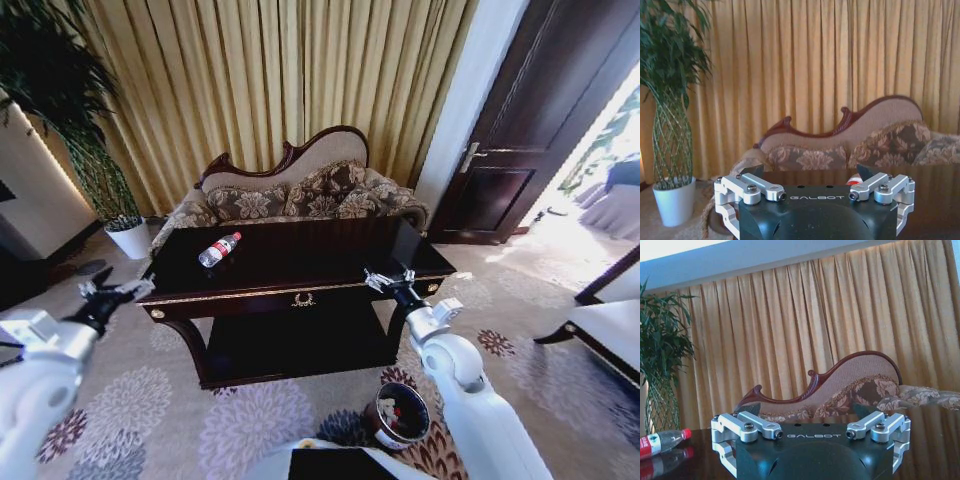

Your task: Move to the front of the table and place the trash on the table into the trash bin.

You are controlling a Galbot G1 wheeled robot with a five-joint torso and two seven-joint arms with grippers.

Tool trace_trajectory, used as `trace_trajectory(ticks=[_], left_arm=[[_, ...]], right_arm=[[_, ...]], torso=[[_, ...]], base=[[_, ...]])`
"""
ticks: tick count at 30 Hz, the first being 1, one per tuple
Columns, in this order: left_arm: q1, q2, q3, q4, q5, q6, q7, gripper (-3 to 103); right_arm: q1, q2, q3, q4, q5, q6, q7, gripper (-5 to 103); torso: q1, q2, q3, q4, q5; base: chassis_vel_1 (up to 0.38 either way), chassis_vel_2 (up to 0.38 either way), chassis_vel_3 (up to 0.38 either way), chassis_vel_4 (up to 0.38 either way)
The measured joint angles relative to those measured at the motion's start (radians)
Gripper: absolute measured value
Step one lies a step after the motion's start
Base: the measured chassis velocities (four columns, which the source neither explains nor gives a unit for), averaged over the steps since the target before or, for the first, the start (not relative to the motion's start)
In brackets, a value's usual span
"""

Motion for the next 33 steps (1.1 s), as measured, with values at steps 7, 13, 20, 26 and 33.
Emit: trace_trajectory(ticks=[7, 13, 20, 26, 33], left_arm=[[-0.049, 0.152, -0.006, 0.197, -0.104, 0.003, 0.19, 100], [-0.167, 0.272, 0.067, 0.416, -0.148, -0.007, 0.402, 100], [-0.267, 0.361, 0.134, 0.504, -0.196, 0.155, 0.396, 100], [-0.326, 0.459, 0.205, 0.601, -0.202, 0.178, 0.434, 100], [-0.358, 0.559, 0.276, 0.681, -0.201, 0.117, 0.389, 100]], right_arm=[[0.003, 0.008, 0.001, -0.007, -0.002, 0.003, 0.009, 100], [0.001, 0.011, 0.001, -0.02, -0.012, 0.004, 0.011, 100], [0.006, 0.023, -0.003, -0.038, -0.027, 0.005, 0.013, 100], [0.0, 0.042, -0.01, -0.057, -0.051, 0.023, 0.012, 100], [-0.002, 0.063, -0.029, -0.07, -0.071, 0.03, 0.008, 100]], torso=[[0.0, 0.0, 0.0, 0.0002, 0.0], [0.0, 0.0, 0.0, 0.0001, -0.0003], [0.0, 0.0, 0.0, 0.0002, -0.0001], [0.0, 0.0, 0.0, -0.0001, 0.0002], [0.0, 0.0, 0.0, 0.0, 0.0002]], base=[[0.0, 0.0, 0.0, 0.0], [0.0, 0.0, 0.0, 0.0], [0.0, 0.0, 0.0, 0.0], [0.0, 0.0, 0.0, 0.0], [0.0, 0.0, 0.0, 0.0]])
